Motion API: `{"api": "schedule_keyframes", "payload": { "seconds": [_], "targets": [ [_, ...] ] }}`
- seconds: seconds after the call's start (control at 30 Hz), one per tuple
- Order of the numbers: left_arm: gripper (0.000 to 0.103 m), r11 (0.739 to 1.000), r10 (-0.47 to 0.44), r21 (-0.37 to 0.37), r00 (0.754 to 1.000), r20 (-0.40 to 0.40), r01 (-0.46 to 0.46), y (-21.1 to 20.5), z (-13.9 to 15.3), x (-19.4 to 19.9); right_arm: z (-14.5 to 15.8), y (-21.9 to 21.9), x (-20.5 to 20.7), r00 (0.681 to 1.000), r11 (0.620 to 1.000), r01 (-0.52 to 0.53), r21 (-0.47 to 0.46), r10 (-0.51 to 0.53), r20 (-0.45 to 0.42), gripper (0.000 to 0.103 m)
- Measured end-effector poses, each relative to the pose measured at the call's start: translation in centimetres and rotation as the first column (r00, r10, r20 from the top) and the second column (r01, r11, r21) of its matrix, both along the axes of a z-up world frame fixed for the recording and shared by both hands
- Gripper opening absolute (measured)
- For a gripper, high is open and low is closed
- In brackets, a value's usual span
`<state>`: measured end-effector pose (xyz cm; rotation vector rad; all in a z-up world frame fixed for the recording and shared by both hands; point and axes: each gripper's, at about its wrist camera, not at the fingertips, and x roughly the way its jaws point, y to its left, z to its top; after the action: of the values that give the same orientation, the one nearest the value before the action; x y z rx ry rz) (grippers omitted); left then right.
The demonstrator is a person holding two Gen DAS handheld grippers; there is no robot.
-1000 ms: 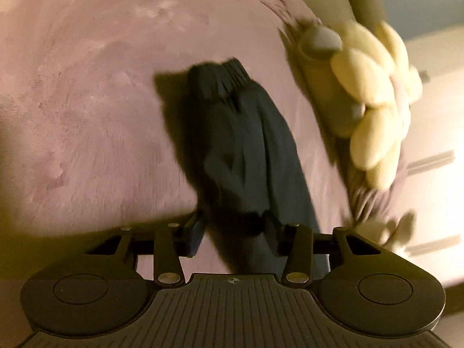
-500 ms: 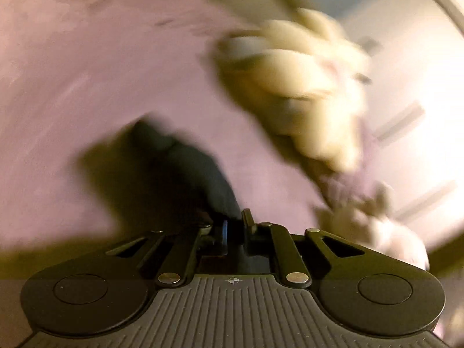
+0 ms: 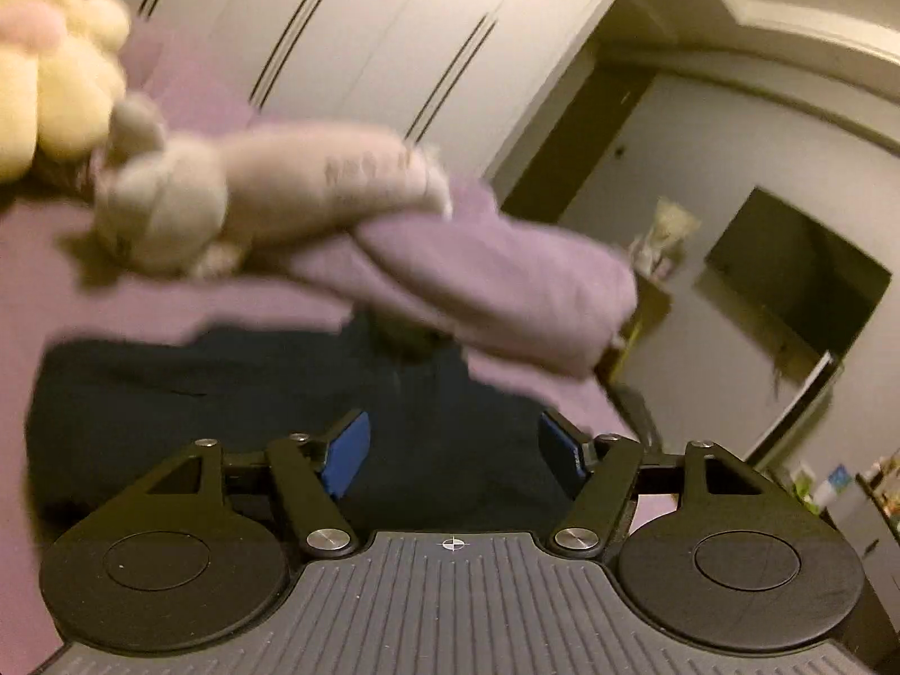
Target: Fold large clothes
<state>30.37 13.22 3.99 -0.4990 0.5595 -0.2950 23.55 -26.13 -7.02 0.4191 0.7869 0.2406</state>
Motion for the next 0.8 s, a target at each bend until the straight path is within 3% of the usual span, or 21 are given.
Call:
{"api": "schedule_keyframes", "payload": {
  "seconds": [0.1,0.2,0.27,0.47,0.6,0.7,0.77,0.8],
  "targets": [
    [0.075,0.995,0.063,0.081,0.994,-0.093,-0.056,-0.6,-3.0,-1.2,-0.3,0.0,2.0,0.999,0.997,-0.022,0.072,0.023,-0.023,0.058],
    [0.075,0.968,0.166,0.214,0.973,-0.162,-0.130,0.6,-5.4,-2.2,-0.8,1.3,4.6,0.996,0.983,-0.062,0.174,0.071,-0.047,0.058],
    [0.076,0.951,0.218,0.260,0.959,-0.181,-0.167,1.5,-6.3,-3.4,-1.3,2.9,6.7,0.993,0.964,-0.087,0.250,0.104,-0.058,0.058],
    [0.077,0.935,0.314,0.257,0.911,-0.269,-0.246,4.7,-8.9,-4.2,-4.7,7.7,11.9,0.971,0.881,-0.051,0.471,0.155,-0.184,0.059],
    [0.077,0.917,0.360,0.275,0.895,-0.263,-0.289,5.9,-9.9,-5.0,-6.6,9.8,13.6,0.962,0.866,0.008,0.500,0.130,-0.240,0.059],
    [0.077,0.905,0.383,0.301,0.883,-0.271,-0.300,6.1,-10.5,-5.5,-7.5,10.3,14.3,0.961,0.827,0.072,0.557,0.092,-0.262,0.058],
    [0.077,0.900,0.392,0.316,0.876,-0.280,-0.302,6.1,-11.0,-5.1,-7.6,10.6,14.8,0.959,0.818,0.103,0.565,0.070,-0.275,0.052],
    [0.077,0.897,0.395,0.324,0.874,-0.283,-0.300,6.0,-11.3,-4.9,-7.6,10.9,15.2,0.958,0.821,0.109,0.561,0.065,-0.281,0.043]
  ]
}}
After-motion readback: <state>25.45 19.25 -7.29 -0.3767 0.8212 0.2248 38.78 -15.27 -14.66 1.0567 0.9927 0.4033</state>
